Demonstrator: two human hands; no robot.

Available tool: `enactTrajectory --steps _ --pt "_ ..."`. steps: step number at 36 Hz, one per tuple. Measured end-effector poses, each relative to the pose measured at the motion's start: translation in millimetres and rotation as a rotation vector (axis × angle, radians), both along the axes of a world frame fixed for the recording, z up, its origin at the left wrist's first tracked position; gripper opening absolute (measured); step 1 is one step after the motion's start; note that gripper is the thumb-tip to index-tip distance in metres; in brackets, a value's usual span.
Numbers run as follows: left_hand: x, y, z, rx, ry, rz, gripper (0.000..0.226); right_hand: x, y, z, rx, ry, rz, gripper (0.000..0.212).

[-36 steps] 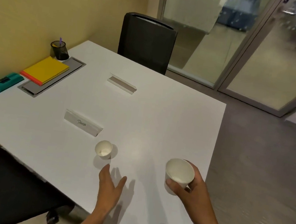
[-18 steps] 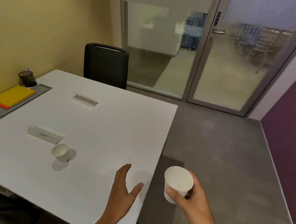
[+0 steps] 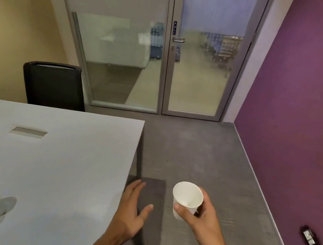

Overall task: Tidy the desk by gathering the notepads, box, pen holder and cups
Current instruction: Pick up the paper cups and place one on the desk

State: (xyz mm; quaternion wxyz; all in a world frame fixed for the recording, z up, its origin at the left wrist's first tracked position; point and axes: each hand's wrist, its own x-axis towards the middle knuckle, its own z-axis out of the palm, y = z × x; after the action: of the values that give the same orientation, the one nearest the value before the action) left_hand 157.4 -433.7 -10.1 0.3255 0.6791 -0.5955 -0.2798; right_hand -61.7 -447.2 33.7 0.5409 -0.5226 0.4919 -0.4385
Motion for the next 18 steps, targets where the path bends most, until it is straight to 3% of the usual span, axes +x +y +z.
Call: enactTrajectory --steps 18 --pt "2 -234 22 -0.050 0.094 -0.079 0.070 20 -213 15 -0.047 0.065 -0.104 0.067"
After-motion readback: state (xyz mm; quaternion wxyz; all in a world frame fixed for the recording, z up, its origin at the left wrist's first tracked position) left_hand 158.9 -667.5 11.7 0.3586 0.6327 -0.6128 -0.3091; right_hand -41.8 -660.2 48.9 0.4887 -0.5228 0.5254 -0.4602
